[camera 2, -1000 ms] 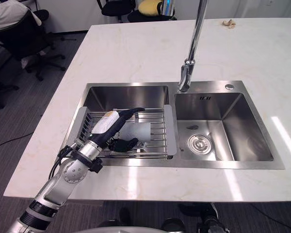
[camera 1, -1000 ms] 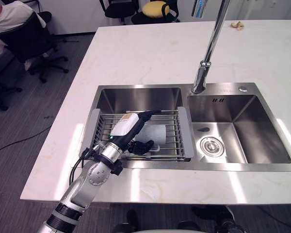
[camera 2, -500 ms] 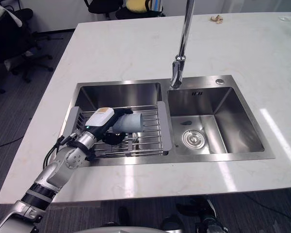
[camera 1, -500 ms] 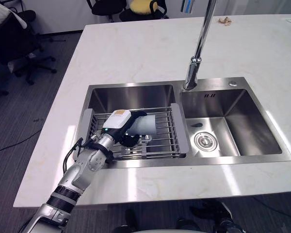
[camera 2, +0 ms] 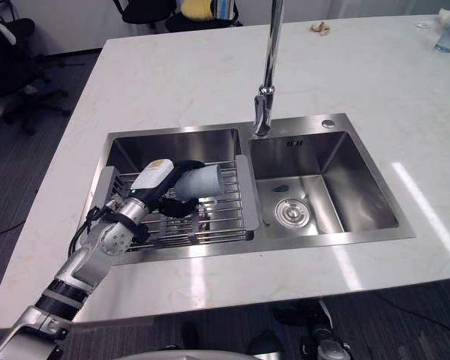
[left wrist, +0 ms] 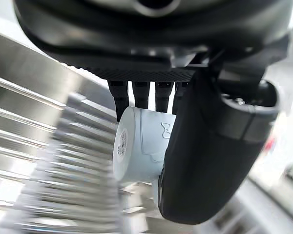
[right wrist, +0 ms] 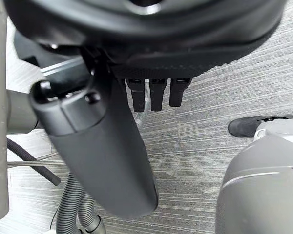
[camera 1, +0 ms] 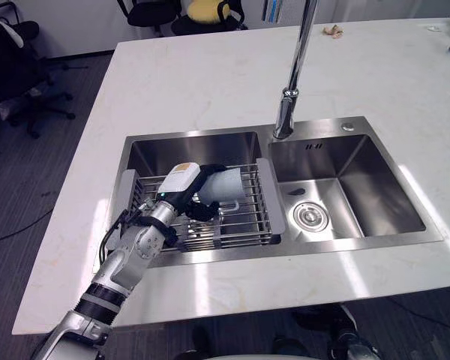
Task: Walk over to the sink, pick up the cup, carry it to the dishwasher, place the cup inside the dishwasher, then close the dishwasher door
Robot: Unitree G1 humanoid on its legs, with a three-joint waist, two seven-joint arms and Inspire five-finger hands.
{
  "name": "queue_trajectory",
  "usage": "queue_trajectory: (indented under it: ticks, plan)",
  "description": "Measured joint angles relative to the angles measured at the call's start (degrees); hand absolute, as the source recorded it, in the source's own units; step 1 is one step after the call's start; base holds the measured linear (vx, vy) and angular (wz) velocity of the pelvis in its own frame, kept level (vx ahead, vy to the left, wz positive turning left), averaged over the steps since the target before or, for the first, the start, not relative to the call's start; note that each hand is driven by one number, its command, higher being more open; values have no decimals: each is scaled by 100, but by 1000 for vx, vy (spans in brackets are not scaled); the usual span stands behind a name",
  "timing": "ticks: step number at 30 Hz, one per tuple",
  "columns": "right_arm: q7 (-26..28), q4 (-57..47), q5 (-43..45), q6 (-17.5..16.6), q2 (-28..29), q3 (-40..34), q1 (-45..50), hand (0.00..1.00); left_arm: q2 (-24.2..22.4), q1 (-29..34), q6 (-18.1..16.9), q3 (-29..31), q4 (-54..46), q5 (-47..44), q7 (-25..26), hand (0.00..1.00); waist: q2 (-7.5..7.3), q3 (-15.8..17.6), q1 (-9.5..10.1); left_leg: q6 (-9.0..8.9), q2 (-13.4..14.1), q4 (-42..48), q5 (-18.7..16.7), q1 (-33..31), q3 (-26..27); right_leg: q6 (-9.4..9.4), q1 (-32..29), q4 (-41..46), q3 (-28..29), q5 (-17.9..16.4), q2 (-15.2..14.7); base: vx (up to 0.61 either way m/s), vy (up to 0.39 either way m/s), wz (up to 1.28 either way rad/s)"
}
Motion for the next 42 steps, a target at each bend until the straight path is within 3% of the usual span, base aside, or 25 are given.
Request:
queue_trajectory:
  ticks: [5,10,16,18,21,23,24,26,27,28,29,30,31,32,34,35,36,37,38,39,40,41,42]
  plan:
    - [-15,-1,35,2,61,-38,103,90,-788,634,-100,271,-923,-1283,346,30,1,-1,103,-1,34,-1,0,41,105,-1,-47,62,118,-1,32,-32,6,-9]
    - [-95,-9,250,2,140,-231,108,90,-1241,1153,-203,380,-1374,-2472,500,30,0,-2,173,-20,78,1,-24,126,328,-5,-121,105,356,28,72,-15,5,-22]
    - [-214,-315,380,2,185,-230,105,90,-1567,1577,-266,322,-1775,-3103,495,30,-29,14,194,3,107,19,-76,95,743,-8,-398,125,798,191,109,-20,16,-41]
    - [-281,-416,471,3,265,-209,30,90,-1560,1559,-305,216,-1873,-3204,491,30,-118,69,186,52,195,497,-309,-197,887,25,-671,352,837,275,112,-75,1,-35]
    - [-394,-668,472,3,331,-198,134,90,-1655,1548,-305,93,-1877,-3203,494,30,-205,136,187,168,332,1246,-691,-485,844,35,-994,1058,270,287,64,-120,-23,-7]
    - [-436,-781,473,-6,349,-205,145,90,-1723,1546,-310,110,-1928,-3204,496,30,-179,124,217,268,415,1360,-797,-618,801,253,-941,937,222,446,69,-143,34,11]
    - [-437,-771,474,-1,388,-190,117,90,-1703,1542,-351,170,-1963,-3208,492,30,-199,167,249,352,434,1399,-769,-680,755,228,-1122,1940,200,-131,121,-131,26,32]
    - [-432,-736,479,-2,384,-186,147,90,-1720,1773,-368,253,-2058,-3252,504,30,-241,133,365,488,349,1412,-634,-753,600,332,-1011,3193,111,-627,276,-114,-33,45]
    - [-429,-735,481,-4,379,-186,135,90,-1721,1847,-378,305,-2094,-3272,518,30,-260,104,433,501,314,1443,-620,-831,591,309,-954,3204,81,-639,322,-141,-59,25]
    - [-435,-728,483,-9,337,-177,91,90,-1741,1928,-391,399,-2140,-3309,568,30,-269,73,565,495,259,1518,-584,-1011,590,99,-874,2826,15,-785,316,-124,-51,5]
    - [-461,-677,488,-10,248,-159,-75,90,-1776,1957,-385,484,-2155,-3311,654,30,-168,19,681,479,277,1574,-439,-1321,565,-11,-847,2231,-17,-888,401,-113,-52,3]
    - [-464,-665,488,-11,218,-149,-158,90,-1790,1951,-386,520,-2172,-3311,667,30,-137,15,721,427,291,1581,-319,-1466,547,-85,-822,1970,-50,-929,433,-110,-64,12]
    - [-468,-648,489,-21,212,-149,-311,90,-1817,1926,-382,576,-2192,-3312,679,30,-141,56,761,433,296,1649,-209,-1694,507,-293,-723,1504,-108,-1042,468,-152,-70,40]
    - [-504,-569,495,-29,176,-156,-406,90,-1854,1936,-336,577,-2115,-3332,704,30,-10,177,696,408,387,1753,-135,-1753,296,-416,-554,1357,-249,-955,613,-168,-77,50]
    - [-514,-499,499,-32,204,-143,-366,90,-1869,2110,-297,513,-2112,-3367,711,30,7,186,680,364,493,1955,-105,-1745,128,-455,-404,1357,-347,-933,735,-206,-76,50]
    - [-554,-533,537,-77,193,-184,-333,90,-1862,2146,-302,439,-2132,-3423,709,30,17,189,710,183,441,1832,174,-1742,-81,-630,-370,1401,-532,-951,736,-282,-77,69]
    - [-587,-543,613,-97,184,-251,-312,90,-1826,2102,-304,388,-2142,-3423,707,30,-40,211,645,127,395,1685,276,-1755,-165,-724,-430,1446,-743,-935,666,-355,-87,76]
    - [-615,-533,644,-103,185,-270,-310,90,-1831,2092,-310,323,-2170,-3427,703,30,-64,240,639,247,421,2002,37,-1806,-101,-754,-475,1477,-833,-915,649,-298,-48,75]
    - [-684,-526,659,-103,193,-355,-276,90,-1800,2088,-321,160,-2216,-3479,688,30,-60,235,644,428,465,2879,-584,-1829,-8,-809,-514,1499,-988,-865,578,-322,-24,73]
    - [-699,-548,659,-103,187,-406,-220,90,-1781,2051,-332,-3,-2219,-3536,607,30,-62,233,612,363,435,3561,-1157,-1638,-4,-822,-516,1492,-1135,-811,469,-233,16,69]
    - [-698,-555,659,-103,187,-423,-201,90,-1785,2035,-339,-73,-2219,-3537,583,30,-55,228,594,296,428,3705,-1372,-1471,-6,-818,-516,1477,-1187,-781,425,-165,62,69]
    - [-700,-560,657,-106,189,-427,-166,90,-1805,2006,-366,-218,-2215,-3540,537,30,-13,178,524,105,433,3623,-1712,-1078,-16,-765,-528,1398,-1311,-706,362,-109,96,67]
    - [-700,-575,657,-113,188,-438,-102,90,-1828,1938,-383,-361,-2197,-3539,475,30,97,52,475,-66,430,2989,-1863,-682,-26,-719,-643,1267,-1450,-593,360,-86,112,66]
